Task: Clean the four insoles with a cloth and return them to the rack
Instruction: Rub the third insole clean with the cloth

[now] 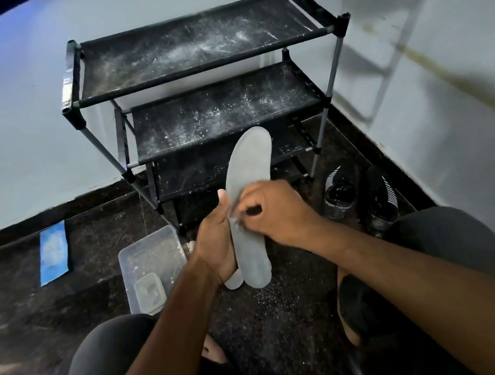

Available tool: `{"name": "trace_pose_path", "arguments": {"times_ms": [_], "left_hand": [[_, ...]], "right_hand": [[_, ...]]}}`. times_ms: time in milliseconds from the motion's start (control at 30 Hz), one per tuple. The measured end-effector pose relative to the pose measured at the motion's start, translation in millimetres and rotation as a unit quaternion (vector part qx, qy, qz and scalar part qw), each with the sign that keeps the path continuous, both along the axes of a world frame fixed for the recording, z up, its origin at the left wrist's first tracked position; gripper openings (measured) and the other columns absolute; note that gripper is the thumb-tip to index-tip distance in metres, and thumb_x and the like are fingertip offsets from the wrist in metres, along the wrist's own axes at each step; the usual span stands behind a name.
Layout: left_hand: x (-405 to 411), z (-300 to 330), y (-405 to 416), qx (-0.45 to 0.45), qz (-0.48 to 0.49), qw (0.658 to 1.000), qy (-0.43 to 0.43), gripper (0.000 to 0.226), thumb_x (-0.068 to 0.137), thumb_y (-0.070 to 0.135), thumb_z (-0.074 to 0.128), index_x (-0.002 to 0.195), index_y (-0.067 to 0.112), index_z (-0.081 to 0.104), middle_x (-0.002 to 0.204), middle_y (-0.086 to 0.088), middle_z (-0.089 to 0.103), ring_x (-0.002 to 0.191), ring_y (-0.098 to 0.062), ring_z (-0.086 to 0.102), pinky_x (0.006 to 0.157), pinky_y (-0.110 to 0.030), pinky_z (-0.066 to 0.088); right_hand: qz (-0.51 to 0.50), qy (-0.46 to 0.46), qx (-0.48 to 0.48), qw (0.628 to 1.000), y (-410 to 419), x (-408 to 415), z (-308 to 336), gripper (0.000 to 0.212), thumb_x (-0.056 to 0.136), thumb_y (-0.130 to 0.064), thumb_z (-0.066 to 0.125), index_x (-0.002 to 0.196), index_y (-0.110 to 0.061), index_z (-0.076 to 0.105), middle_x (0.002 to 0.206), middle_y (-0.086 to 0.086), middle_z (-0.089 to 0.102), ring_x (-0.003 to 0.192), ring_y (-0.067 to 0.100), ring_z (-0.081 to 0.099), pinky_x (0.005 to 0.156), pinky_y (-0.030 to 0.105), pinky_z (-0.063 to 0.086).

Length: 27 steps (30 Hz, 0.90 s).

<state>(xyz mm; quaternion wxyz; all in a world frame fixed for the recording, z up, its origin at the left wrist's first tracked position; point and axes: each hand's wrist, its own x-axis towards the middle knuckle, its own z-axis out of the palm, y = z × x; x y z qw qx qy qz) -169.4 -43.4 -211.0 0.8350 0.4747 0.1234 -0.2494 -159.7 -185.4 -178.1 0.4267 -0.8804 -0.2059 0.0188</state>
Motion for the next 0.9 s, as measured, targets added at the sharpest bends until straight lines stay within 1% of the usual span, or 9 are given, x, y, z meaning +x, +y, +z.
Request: {"name": "trace_pose_path", "arguments": {"times_ms": [133,200,333,400,500,633,700,767,900], "left_hand": [[1.6,3.0,5.4,0.0,0.003,1.0,-0.001,0.063,0.107,0.054,0.029,0.132,0.01,0.066,0.128,-0.016,0.07,0.114,-0.028,0.069,0.092,-0.042,0.057],[1.1,4.2,5.5,-0.002,0.0,1.0,-0.006,0.063,0.108,0.054,0.028,0.137,0.009,0.062,0.128,-0.017,0.069,0.11,-0.029,0.069,0.091,-0.042,0.057],[0.1,5.2,0.9,0.006,-0.019,1.0,-0.024,0.063,0.106,0.053,0.031,0.139,0.007,0.059,0.115,-0.018,0.069,0.09,-0.027,0.068,0.081,-0.043,0.057],[-1.7,4.7,-2.6,0.011,-0.023,0.999,-0.026,0.06,0.107,0.051,0.031,0.135,0.009,0.063,0.116,-0.018,0.07,0.093,-0.026,0.069,0.087,-0.046,0.054],[-2.5,5.1,-0.8,-0.004,-0.009,1.0,-0.012,0.059,0.108,0.051,0.032,0.133,0.011,0.066,0.121,-0.016,0.07,0.104,-0.027,0.069,0.092,-0.045,0.055],[-3.2,8.3,4.6,0.021,-0.01,1.0,-0.007,0.06,0.107,0.054,0.031,0.129,0.013,0.069,0.115,-0.015,0.073,0.1,-0.026,0.071,0.081,-0.04,0.059],[-3.2,7.9,4.5,0.029,-0.006,1.0,-0.005,0.062,0.106,0.055,0.032,0.132,0.011,0.066,0.114,-0.015,0.072,0.094,-0.026,0.071,0.078,-0.039,0.058],[-2.9,8.0,3.1,0.033,-0.005,0.999,-0.007,0.065,0.104,0.056,0.033,0.137,0.007,0.062,0.115,-0.02,0.069,0.088,-0.026,0.069,0.076,-0.04,0.058],[-4.2,8.4,-3.3,0.061,-0.036,0.997,-0.02,0.06,0.106,0.053,0.031,0.129,0.01,0.067,0.12,-0.026,0.07,0.1,-0.03,0.069,0.089,-0.044,0.055]], "right_hand": [[0.11,0.097,-0.058,0.987,-7.4,-4.9,14.4,0.009,0.076,-0.015,0.08,0.085,-0.016,0.079,0.079,-0.014,0.069,0.074,-0.002,0.064,0.07,0.011,0.048],[0.058,0.111,-0.015,0.992,-16.0,1.2,23.5,0.011,0.077,-0.018,0.08,0.087,-0.014,0.079,0.081,-0.011,0.072,0.073,0.0,0.066,0.068,0.013,0.051],[-0.161,-0.014,0.071,0.984,-24.6,20.2,18.3,0.014,0.078,-0.015,0.08,0.092,-0.013,0.078,0.092,-0.005,0.074,0.081,0.001,0.067,0.074,0.02,0.056],[-0.177,-0.035,0.08,0.98,-19.7,19.6,11.7,0.011,0.08,-0.014,0.079,0.091,-0.013,0.079,0.092,-0.004,0.074,0.081,0.001,0.067,0.074,0.02,0.056],[-0.064,-0.011,0.032,0.997,-6.7,5.8,6.5,0.011,0.08,-0.011,0.077,0.09,-0.013,0.079,0.089,-0.005,0.072,0.079,0.002,0.065,0.075,0.02,0.054],[0.077,0.078,-0.039,0.993,-7.4,-3.1,17.4,0.007,0.076,-0.015,0.08,0.083,-0.015,0.079,0.076,-0.012,0.069,0.07,-0.002,0.064,0.064,0.009,0.046],[0.032,0.102,0.015,0.994,-16.4,2.3,26.3,0.008,0.076,-0.015,0.081,0.084,-0.013,0.078,0.077,-0.009,0.071,0.066,0.0,0.065,0.062,0.015,0.051],[-0.084,0.074,0.079,0.991,-25.7,13.2,31.2,0.012,0.077,-0.012,0.079,0.089,-0.014,0.078,0.083,-0.008,0.073,0.072,0.001,0.067,0.065,0.02,0.054],[-0.28,-0.003,0.127,0.952,-38.2,32.1,30.0,0.018,0.081,-0.014,0.077,0.099,-0.016,0.077,0.094,-0.009,0.074,0.082,-0.001,0.068,0.078,0.023,0.058]]}}
